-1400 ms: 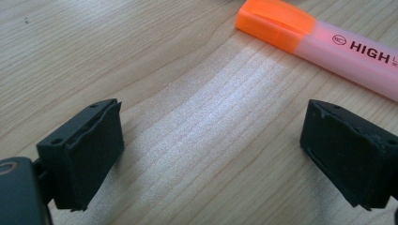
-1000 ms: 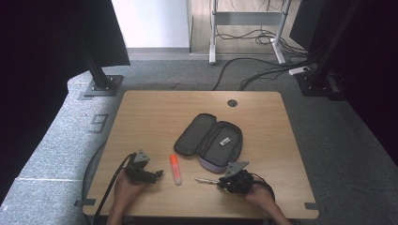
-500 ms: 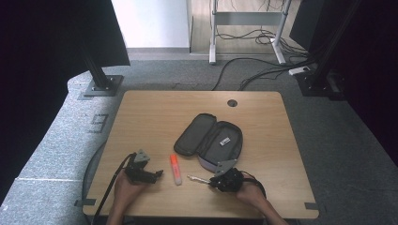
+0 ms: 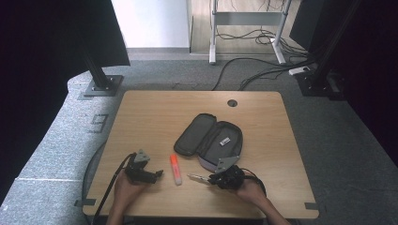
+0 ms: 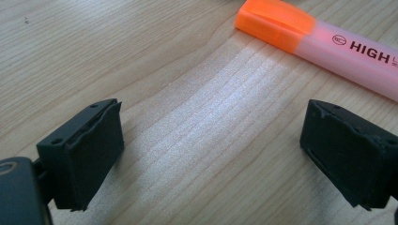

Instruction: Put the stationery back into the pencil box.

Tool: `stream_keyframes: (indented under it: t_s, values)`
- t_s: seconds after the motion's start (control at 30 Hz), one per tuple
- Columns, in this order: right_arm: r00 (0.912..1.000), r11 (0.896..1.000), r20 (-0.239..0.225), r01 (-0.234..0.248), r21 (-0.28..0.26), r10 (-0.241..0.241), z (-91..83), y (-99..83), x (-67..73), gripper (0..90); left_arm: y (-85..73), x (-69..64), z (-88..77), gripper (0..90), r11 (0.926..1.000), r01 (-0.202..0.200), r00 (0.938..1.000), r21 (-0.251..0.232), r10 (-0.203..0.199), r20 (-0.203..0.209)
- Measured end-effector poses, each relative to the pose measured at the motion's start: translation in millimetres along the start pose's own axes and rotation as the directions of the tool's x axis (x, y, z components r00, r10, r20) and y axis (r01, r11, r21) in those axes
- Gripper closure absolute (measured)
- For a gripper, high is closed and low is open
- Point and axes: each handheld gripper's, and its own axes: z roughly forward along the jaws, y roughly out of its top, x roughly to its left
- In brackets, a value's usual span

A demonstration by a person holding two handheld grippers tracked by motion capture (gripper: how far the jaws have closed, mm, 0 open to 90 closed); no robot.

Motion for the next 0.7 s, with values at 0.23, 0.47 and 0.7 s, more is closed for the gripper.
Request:
stream_keyframes:
  t_s: [0.23,0.47,0.7]
  values:
    - [0.9999,1.0,-0.004,-0.011,-0.019,0.011,-6.3,2.9,0.0,78.7,0.0,0.0,0.0,6.1,1.0,-0.001,1.0,0.0,0.001,-0.001]
    - [0.9998,0.999,-0.007,-0.018,-0.047,0.017,-14.1,6.7,-1.9,78.7,0.0,0.1,0.0,6.1,1.0,-0.001,1.0,0.001,0.001,0.0]
    - [0.9997,0.997,-0.006,-0.023,-0.067,0.022,-20.9,10.2,-3.9,78.7,0.0,0.1,0.0,6.1,1.0,-0.001,1.0,0.0,0.001,-0.001]
